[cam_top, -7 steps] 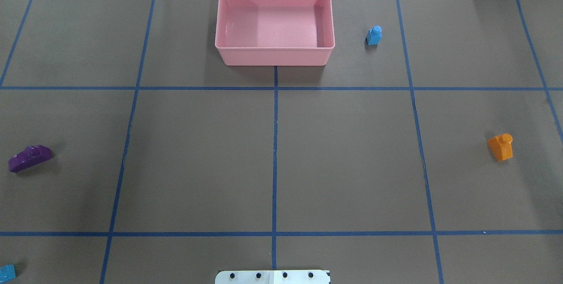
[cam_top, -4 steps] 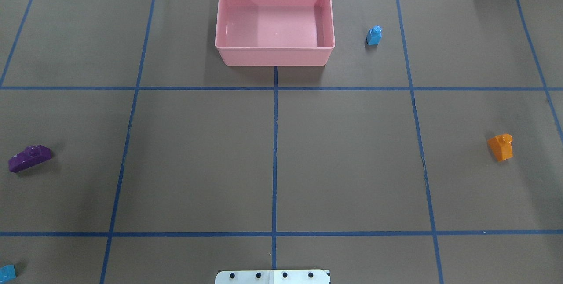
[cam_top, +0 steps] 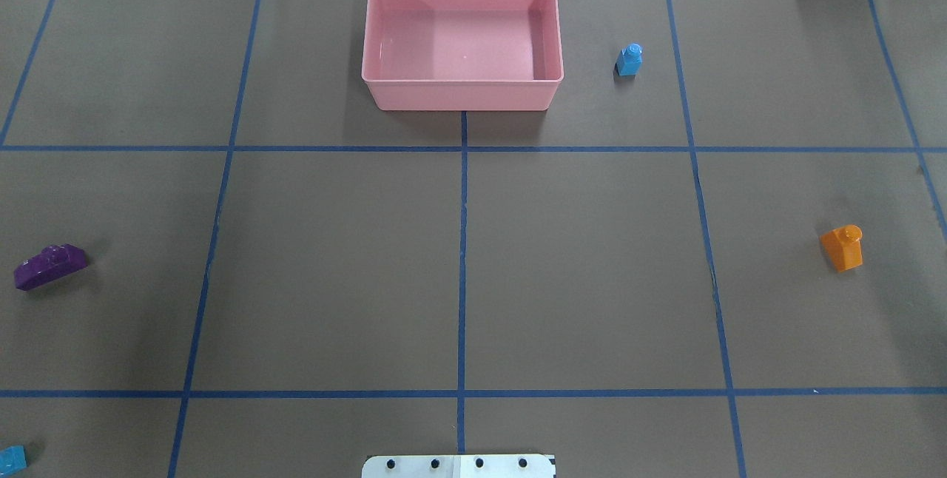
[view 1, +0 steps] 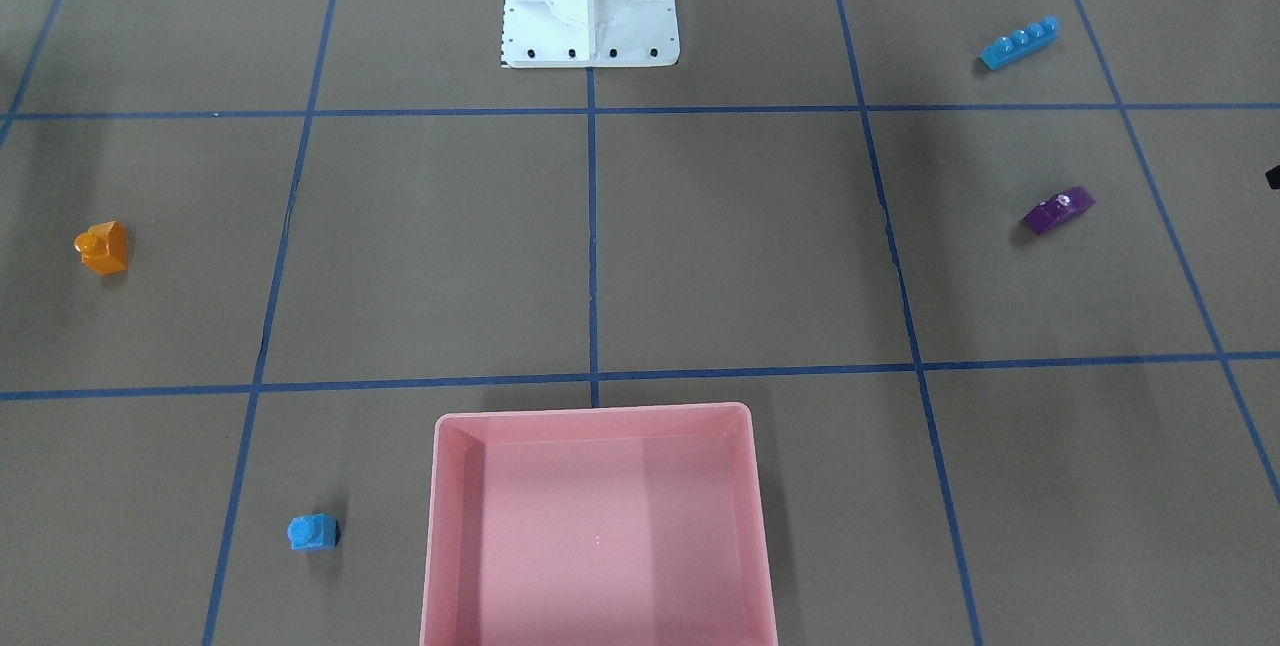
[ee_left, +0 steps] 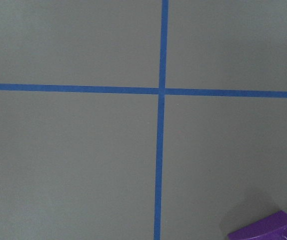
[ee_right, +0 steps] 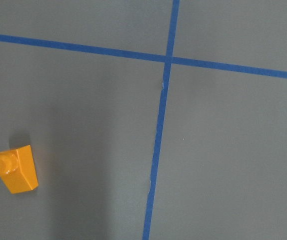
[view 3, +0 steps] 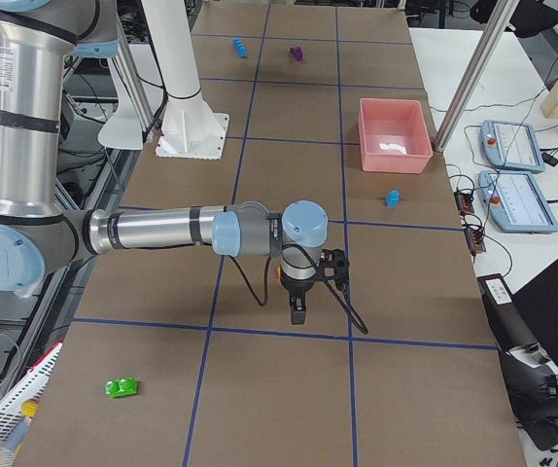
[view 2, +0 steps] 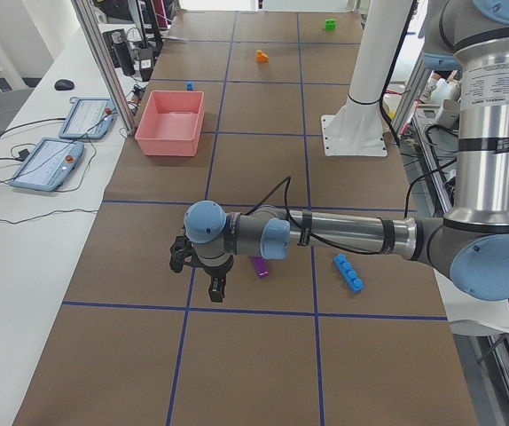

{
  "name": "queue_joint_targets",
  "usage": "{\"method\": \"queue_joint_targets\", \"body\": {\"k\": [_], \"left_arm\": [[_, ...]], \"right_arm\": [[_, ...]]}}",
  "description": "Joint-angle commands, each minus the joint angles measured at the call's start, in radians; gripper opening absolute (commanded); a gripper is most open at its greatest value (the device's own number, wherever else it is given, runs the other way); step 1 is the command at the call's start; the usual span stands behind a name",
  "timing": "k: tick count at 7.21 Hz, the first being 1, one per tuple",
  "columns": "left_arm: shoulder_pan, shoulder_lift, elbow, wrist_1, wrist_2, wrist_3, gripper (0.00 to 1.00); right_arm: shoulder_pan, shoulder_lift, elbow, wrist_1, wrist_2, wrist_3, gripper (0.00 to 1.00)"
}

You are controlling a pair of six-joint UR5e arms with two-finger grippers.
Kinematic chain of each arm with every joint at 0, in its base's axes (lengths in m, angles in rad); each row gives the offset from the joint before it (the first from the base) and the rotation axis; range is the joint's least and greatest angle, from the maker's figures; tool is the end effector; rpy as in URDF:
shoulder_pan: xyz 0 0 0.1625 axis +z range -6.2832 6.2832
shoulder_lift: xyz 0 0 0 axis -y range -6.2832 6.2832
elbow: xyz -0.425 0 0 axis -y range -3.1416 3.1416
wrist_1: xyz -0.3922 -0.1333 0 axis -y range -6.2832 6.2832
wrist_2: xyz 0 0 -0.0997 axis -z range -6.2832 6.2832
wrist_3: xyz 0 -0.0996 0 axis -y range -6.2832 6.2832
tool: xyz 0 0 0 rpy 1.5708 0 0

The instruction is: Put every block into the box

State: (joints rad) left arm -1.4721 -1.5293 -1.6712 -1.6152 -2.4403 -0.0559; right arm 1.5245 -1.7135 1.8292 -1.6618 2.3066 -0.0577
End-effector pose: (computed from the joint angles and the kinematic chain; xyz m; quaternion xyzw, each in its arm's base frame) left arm -0.0097 -0.4830 0.6177 0.0142 0.4230 0.0411 0.9051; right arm 0.0464 -0.4332 0.6093 0.0136 -0.3596 -0.0529 0.9315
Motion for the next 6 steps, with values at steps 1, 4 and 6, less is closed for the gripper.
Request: {"method": "queue_joint_targets", "body": {"k": [1,4,6], "left_arm": [[0.117,-0.003,-0.045,-0.093,-0.003,-0.004,1.0],[0.339,0.075,-0.068,-0.435,0.134,0.01,0.99],[0.511,0.107,-0.062,-0.526,0.291,0.086,0.99]], "right_arm": [[-0.001,-0.008,-0.004,-0.003,0.032,0.002,1.0],[-0.03,-0.012,-0.01,0.098,0.175,-0.005,1.0],[-0.107,-0.006,-0.013,0.167,0.175,0.005,1.0]]}}
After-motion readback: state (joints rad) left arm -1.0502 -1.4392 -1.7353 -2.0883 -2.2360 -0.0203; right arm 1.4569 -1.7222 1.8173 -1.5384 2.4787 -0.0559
